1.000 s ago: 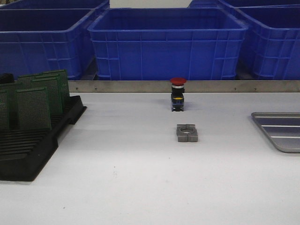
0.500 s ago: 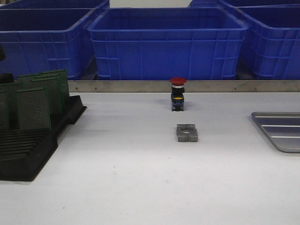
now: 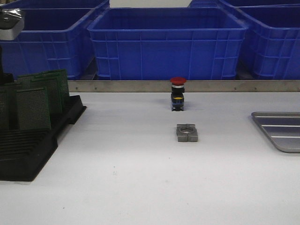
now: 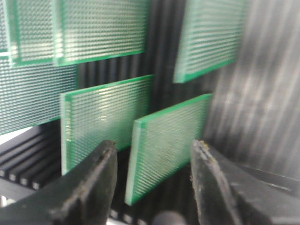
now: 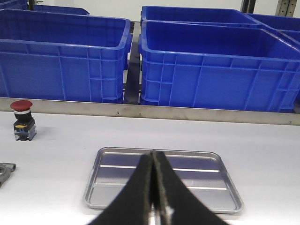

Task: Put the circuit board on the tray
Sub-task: 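Grasp a green circuit board in the black rack with the left gripper and lift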

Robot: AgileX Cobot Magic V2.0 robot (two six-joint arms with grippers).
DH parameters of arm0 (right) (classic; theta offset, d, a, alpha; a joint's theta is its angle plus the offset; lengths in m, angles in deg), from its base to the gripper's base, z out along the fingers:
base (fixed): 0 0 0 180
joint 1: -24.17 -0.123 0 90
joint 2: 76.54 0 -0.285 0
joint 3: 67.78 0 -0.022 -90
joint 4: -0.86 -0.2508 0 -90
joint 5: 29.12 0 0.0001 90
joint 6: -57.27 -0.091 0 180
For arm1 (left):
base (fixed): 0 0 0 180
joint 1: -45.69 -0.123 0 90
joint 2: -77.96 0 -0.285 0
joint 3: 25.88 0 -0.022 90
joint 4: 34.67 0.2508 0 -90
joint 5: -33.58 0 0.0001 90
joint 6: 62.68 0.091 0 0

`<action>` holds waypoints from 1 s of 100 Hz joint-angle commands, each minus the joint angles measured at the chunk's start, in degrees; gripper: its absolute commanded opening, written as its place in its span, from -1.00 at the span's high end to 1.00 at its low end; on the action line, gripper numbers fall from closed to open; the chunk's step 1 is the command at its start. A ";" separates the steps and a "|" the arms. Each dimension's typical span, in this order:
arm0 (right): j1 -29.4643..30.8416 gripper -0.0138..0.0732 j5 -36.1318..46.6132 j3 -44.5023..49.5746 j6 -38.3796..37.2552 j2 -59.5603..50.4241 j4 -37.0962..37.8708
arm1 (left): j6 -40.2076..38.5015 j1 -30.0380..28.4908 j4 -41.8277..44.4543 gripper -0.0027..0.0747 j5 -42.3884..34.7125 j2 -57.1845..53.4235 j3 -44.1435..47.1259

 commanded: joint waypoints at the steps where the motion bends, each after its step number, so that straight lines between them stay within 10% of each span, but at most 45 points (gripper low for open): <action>1: 0.08 0.93 4.27 -0.71 0.36 -1.53 0.03 | -0.40 0.28 -0.22 0.03 -2.13 -1.91 -2.07; 37: 0.08 0.93 4.27 -0.71 0.36 -1.53 0.03 | -0.40 0.15 -0.49 0.09 2.93 1.27 -2.54; 62: 0.08 0.93 4.27 -0.71 0.36 -1.53 0.03 | -0.40 0.15 -0.49 0.99 5.03 1.27 -2.75; 100: 0.08 0.93 4.27 -0.71 0.36 -1.53 0.03 | -0.29 0.36 -0.04 0.98 13.39 -0.10 -7.97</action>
